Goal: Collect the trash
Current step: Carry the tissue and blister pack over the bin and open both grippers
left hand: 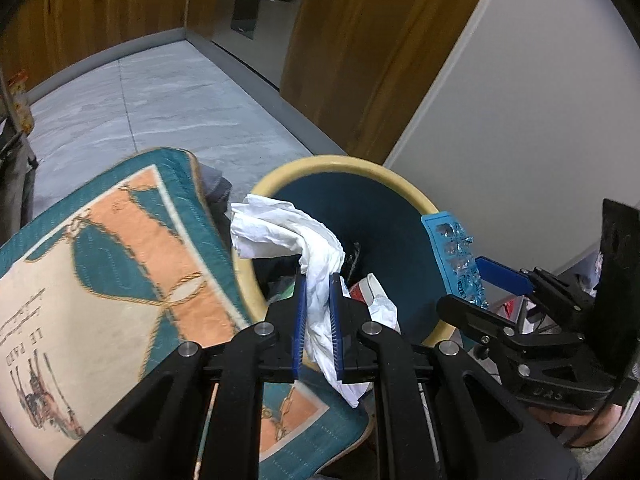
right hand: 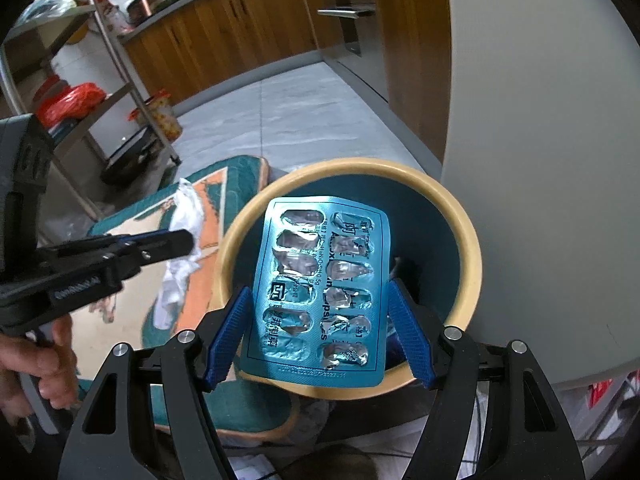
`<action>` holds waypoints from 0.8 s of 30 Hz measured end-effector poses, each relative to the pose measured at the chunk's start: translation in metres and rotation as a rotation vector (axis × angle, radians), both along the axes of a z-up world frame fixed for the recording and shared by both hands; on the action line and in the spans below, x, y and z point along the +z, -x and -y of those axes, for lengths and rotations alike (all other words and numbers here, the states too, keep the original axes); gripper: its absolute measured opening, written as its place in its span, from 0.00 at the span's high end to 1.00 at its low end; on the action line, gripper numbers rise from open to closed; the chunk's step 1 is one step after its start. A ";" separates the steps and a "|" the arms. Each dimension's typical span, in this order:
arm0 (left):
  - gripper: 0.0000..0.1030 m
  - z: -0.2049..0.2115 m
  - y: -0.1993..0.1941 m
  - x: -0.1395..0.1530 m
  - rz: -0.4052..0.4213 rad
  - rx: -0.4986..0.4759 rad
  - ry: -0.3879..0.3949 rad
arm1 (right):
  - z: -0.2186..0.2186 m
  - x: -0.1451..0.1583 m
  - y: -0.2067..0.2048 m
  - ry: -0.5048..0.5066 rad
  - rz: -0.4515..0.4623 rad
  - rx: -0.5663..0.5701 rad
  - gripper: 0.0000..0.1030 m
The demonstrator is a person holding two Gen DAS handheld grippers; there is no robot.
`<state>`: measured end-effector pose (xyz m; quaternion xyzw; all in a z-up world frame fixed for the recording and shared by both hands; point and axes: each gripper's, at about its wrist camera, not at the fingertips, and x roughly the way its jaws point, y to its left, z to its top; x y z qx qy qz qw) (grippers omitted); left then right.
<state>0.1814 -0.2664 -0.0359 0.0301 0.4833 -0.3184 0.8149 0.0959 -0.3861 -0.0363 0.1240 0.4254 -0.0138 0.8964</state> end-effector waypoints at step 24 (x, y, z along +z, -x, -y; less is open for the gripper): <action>0.31 -0.004 -0.009 -0.018 -0.043 0.020 0.002 | -0.004 -0.021 -0.017 0.030 -0.080 0.013 0.31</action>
